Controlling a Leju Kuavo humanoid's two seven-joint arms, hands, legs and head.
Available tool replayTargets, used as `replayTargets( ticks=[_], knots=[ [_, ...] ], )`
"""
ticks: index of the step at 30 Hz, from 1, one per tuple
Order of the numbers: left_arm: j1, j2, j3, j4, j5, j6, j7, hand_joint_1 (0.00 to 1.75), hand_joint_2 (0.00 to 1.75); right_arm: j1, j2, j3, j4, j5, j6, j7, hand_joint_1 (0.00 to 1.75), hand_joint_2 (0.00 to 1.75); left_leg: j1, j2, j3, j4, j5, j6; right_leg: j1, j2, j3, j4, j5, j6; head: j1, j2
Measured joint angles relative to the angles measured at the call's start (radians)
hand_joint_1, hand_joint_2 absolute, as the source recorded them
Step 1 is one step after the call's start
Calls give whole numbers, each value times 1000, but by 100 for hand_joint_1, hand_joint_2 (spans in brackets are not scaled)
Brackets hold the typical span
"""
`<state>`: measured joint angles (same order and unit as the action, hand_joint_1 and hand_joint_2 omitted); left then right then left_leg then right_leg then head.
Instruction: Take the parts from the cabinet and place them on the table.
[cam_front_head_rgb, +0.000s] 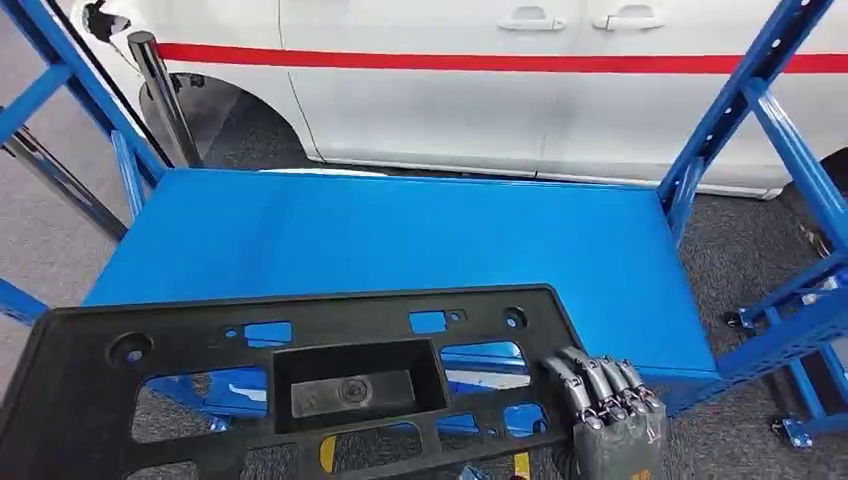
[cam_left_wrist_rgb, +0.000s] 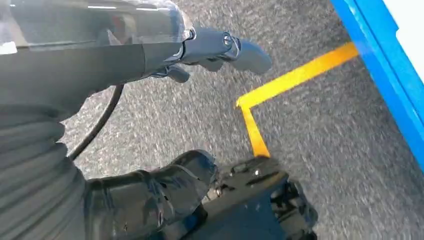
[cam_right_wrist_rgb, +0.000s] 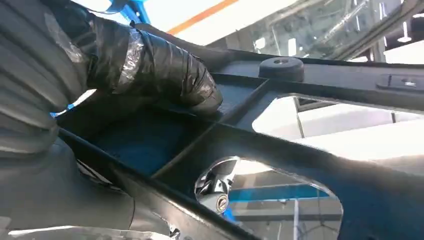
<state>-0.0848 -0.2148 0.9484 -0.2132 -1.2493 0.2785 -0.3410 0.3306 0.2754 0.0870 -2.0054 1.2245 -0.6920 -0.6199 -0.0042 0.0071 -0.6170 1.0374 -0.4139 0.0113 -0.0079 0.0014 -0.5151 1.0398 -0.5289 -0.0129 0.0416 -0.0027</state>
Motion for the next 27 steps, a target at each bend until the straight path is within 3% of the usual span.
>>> replayTargets(
  ticks=[1,2,4,5,6,8,9,10,11,12,15,16,17,18,19,20,21,22,23,24,25,26,27],
  knots=[
    [1,0,1,0,0,0,0,0,175,-2,0,0,0,-2,0,0,175,175,6,-7,-10,17,-21,-5,-5,-6,-10,-4,11,-10,3,0],
    [2,0,1,0,0,0,1,0,175,-2,0,0,0,-2,0,0,175,175,4,-8,-27,54,-75,-11,-4,-5,-23,-4,22,-15,-3,0],
    [2,0,1,1,-1,0,1,0,175,-1,0,-1,0,-3,0,-1,175,175,8,-8,-61,184,-191,-16,0,-7,-50,-3,43,-22,-3,0],
    [2,0,1,1,-2,0,1,0,175,-2,0,-1,0,-4,0,-1,175,175,8,-8,-70,248,-225,-16,2,-8,-67,-2,55,-23,-3,0],
    [2,0,1,1,-2,0,1,0,175,-1,0,-1,0,-4,0,-1,175,175,8,-8,-65,278,-221,-14,4,-9,-84,-1,67,-23,-3,0],
    [2,0,1,1,-2,0,1,0,175,-1,0,-1,1,-4,0,-2,175,175,6,-8,-2,228,-155,-6,6,-9,-114,2,90,-22,-3,0],
    [2,0,2,1,-2,0,1,0,175,-1,0,-1,1,-4,0,-2,175,175,4,-8,52,160,-120,-1,6,-9,-128,5,100,-22,-3,0],
    [0,0,2,1,-2,0,1,0,175,-1,0,-1,1,-4,0,-2,175,175,1,-8,120,71,-107,6,6,-8,-139,6,111,-19,-3,0],
    [-3,1,2,1,-2,0,1,0,175,0,0,-2,1,-4,0,-2,175,175,-6,-8,177,-21,-140,14,7,-8,-144,7,119,-14,-3,0],
    [-4,2,2,1,-2,0,1,0,175,-1,0,-2,1,-5,0,-2,175,175,-7,-9,199,-70,-151,14,5,-10,-146,5,130,-8,-3,0],
    [-4,1,2,1,-2,0,1,0,175,0,0,-2,1,-5,0,-3,175,175,-14,-9,180,-72,-120,24,1,-13,-145,-16,168,9,-2,0],
    [-2,0,2,2,-2,0,1,0,175,-1,0,-2,1,-6,0,-3,175,175,-2,-1,173,-86,-99,29,1,-10,-152,-7,152,12,-2,0],
    [-2,0,2,2,-2,0,2,0,175,1,0,-2,1,-6,0,-3,175,175,-4,2,159,-88,-86,37,0,-7,-164,16,97,15,-2,0],
    [-3,0,2,2,-2,0,2,0,175,0,-1,-2,1,-7,0,-3,175,175,-4,4,141,-85,-73,44,-1,-6,-179,78,21,19,-1,0],
    [-4,0,2,2,-2,0,2,0,175,0,-2,-2,2,-7,0,-3,175,175,-5,4,125,-82,-62,44,-2,-6,-192,146,-36,23,-1,0],
    [-4,0,2,2,-2,0,2,0,175,0,-2,-2,4,-7,0,-3,175,175,-5,5,107,-79,-50,43,-3,-6,-200,214,-71,27,-2,0],
    [-4,0,2,2,-2,0,2,0,175,0,-2,-2,5,-8,0,-3,175,175,-5,7,91,-74,-39,42,-5,-6,-203,267,-70,30,-1,0],
    [-4,0,2,2,-2,0,2,0,175,0,-3,-2,7,-9,0,-3,175,175,-5,9,68,-67,-26,39,-8,-6,-191,290,-32,33,-2,0],
    [-4,0,2,2,-2,0,2,0,175,0,-3,-2,8,-9,0,-3,175,175,-5,10,44,-59,-15,36,-12,-6,-162,273,14,35,-1,0],
    [-4,0,2,2,-2,0,2,0,175,0,-4,-2,8,-9,0,-3,175,175,-4,10,19,-48,-5,31,-16,-6,-114,220,46,37,-2,0],
    [-4,0,2,2,-2,0,2,0,175,-1,-4,-2,8,-10,0,-2,175,175,-4,9,0,-35,2,27,-19,-6,-48,142,45,38,-2,0],
    [-4,0,2,2,-2,0,2,0,175,-4,-4,-2,8,-10,0,-2,175,175,-6,8,-15,-24,6,21,-19,-5,18,49,-9,36,-2,0],
    [-3,0,2,2,-2,0,1,0,175,-5,-3,-3,8,-10,0,-2,175,175,-7,7,-24,-10,9,17,-9,-1,50,-19,-41,27,-5,0]
  ],
)
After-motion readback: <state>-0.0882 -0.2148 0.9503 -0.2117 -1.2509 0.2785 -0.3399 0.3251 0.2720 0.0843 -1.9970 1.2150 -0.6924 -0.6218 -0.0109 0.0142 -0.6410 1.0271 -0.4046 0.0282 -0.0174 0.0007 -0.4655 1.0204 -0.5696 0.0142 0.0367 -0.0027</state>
